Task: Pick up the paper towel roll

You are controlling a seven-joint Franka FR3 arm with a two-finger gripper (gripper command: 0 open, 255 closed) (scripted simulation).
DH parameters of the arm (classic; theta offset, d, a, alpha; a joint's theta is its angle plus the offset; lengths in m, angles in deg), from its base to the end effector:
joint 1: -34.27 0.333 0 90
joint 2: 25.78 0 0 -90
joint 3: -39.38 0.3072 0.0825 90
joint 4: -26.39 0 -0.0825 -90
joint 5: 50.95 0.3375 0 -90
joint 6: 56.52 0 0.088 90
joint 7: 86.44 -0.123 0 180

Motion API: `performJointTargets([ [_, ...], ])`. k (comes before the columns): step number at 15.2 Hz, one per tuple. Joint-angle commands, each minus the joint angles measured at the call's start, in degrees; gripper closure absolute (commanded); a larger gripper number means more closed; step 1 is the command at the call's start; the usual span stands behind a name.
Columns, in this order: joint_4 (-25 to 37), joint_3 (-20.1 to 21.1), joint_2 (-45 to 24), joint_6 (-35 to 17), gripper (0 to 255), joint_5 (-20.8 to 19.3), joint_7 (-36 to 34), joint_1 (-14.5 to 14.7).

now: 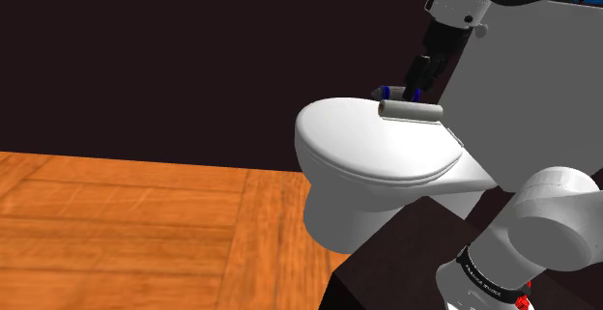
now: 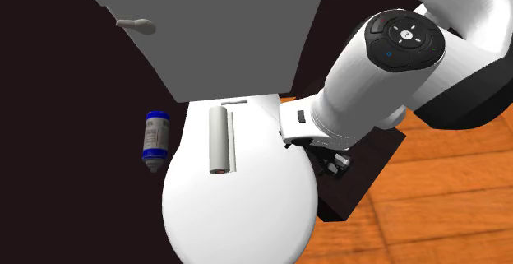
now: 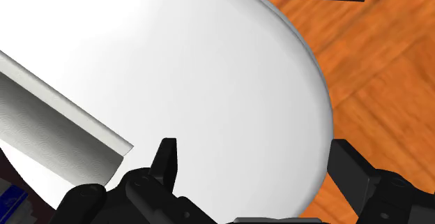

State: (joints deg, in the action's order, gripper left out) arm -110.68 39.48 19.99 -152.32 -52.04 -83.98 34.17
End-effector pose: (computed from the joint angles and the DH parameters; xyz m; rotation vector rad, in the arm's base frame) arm 0.2741 -0.0020 0.5655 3.1165 0.0680 0.1218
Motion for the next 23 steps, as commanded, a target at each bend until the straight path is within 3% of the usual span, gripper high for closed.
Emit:
performJointTargets([
  [1,0.00,0.00,0.00,0.00,0,0.00,0.00,0.00],
  [7,-2.27,-9.19,-2.55,-4.54,0,-6.26,16.41,0.21],
  [14,0.02,-19.89,-11.02,-11.21,0,-11.74,35.30,1.40],
  [21,7.18,-30.20,-24.37,-18.13,0,-12.09,54.79,4.60],
  [23,7.60,-31.38,-26.28,-19.62,0,-11.66,57.05,4.98],
])
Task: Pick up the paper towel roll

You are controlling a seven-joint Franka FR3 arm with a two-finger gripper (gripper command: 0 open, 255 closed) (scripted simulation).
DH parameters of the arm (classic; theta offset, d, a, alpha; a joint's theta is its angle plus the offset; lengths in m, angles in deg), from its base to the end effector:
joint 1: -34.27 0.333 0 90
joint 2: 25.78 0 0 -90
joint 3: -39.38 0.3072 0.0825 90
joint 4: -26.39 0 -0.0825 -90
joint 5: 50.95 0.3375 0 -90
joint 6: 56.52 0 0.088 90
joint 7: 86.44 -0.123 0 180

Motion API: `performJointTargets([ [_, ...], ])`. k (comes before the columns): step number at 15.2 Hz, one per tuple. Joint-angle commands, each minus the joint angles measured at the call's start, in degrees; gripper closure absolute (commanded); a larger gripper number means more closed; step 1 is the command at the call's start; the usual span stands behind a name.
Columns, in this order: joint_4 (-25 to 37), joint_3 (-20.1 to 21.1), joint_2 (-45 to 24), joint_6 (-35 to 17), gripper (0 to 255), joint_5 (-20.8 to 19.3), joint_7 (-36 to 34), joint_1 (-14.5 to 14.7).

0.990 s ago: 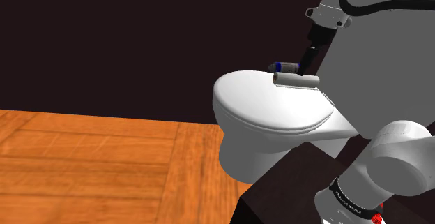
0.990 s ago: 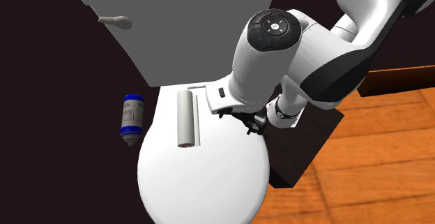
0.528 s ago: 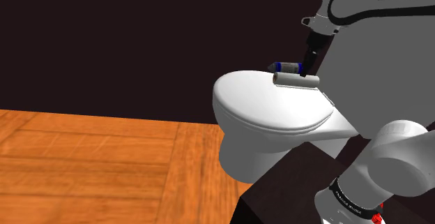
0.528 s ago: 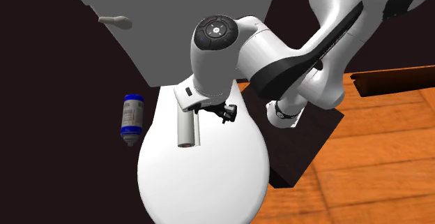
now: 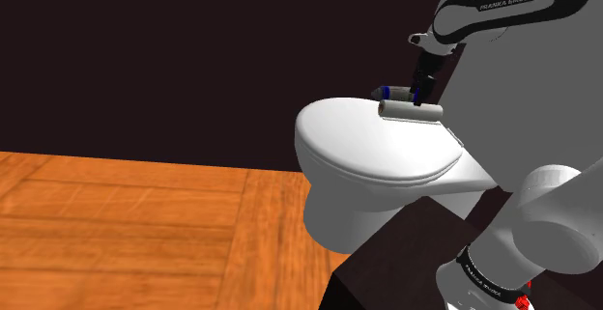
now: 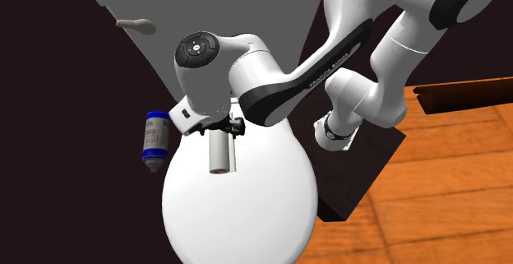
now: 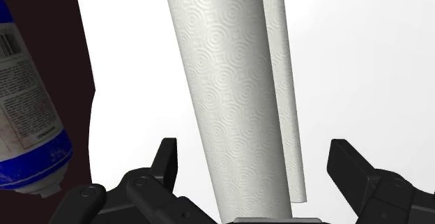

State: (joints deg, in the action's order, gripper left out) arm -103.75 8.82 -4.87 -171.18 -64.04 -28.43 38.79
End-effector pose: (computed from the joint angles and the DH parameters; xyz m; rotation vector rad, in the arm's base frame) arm 0.3651 -0.2138 0.4786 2.9113 1.0181 0.0363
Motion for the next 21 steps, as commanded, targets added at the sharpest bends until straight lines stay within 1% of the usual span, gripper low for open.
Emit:
performJointTargets([
  [1,0.07,-0.86,-1.63,-1.57,0,0.34,1.52,0.35],
  [6,-2.77,-1.62,-2.91,-5.63,0,0.41,1.67,0.35],
  [8,-3.08,-1.71,-3.08,-6.10,0,0.43,1.69,0.35],
  [9,-3.03,-1.75,-3.20,-6.17,255,0.48,1.74,0.37],
  [18,-3.08,-1.71,-3.08,-6.10,255,0.43,1.69,0.35],
  [21,-1.43,-1.25,-2.24,-3.65,255,0.35,1.57,0.34],
])
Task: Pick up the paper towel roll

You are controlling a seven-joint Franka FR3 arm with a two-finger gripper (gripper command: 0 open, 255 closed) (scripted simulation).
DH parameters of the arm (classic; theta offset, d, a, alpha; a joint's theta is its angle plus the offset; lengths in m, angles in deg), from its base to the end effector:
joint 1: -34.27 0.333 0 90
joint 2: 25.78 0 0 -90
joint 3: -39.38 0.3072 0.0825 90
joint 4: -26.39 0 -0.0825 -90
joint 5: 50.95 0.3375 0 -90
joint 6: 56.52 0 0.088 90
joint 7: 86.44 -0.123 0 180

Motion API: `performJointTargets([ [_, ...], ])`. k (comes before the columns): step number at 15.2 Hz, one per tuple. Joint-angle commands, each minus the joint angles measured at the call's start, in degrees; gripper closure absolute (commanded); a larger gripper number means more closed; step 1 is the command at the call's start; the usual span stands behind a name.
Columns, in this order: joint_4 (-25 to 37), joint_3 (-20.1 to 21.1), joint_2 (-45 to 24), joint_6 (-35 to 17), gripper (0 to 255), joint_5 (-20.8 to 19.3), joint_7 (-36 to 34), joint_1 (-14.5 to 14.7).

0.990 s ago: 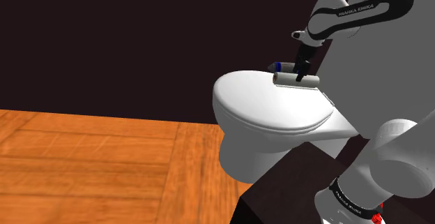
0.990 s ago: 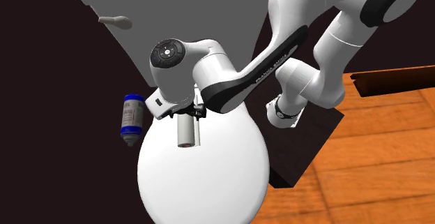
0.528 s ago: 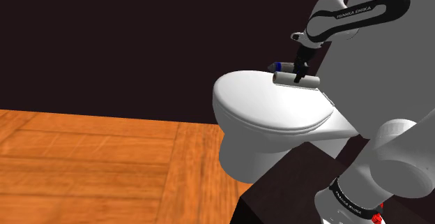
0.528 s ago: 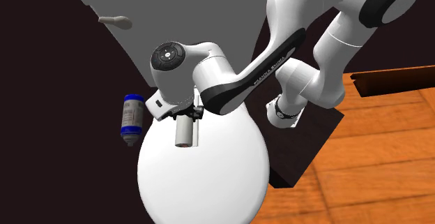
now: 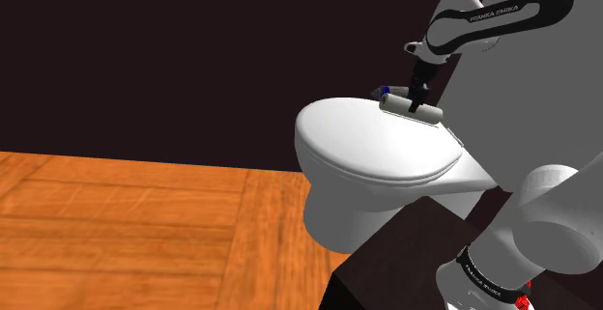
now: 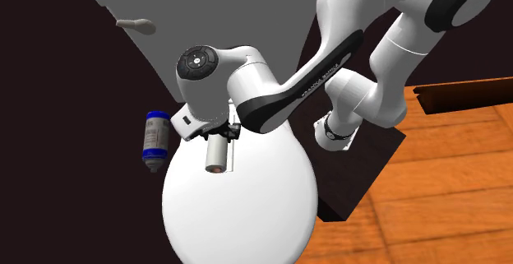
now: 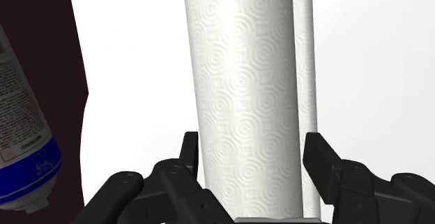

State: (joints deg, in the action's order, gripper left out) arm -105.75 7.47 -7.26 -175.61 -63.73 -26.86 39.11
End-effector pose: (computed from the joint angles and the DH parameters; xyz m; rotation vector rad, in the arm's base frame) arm 0.3714 -0.2179 0.4544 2.8995 1.0420 0.0349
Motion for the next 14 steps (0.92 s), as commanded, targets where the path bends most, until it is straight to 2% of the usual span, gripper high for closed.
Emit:
performJointTargets([
  [1,1.14,0.26,0.40,1.59,255,0.02,-0.02,0.02],
  [12,8.18,1.72,2.14,10.29,255,0.28,-0.01,0.23],
  [14,8.28,1.73,2.15,10.41,255,0.28,0.00,0.23],
])
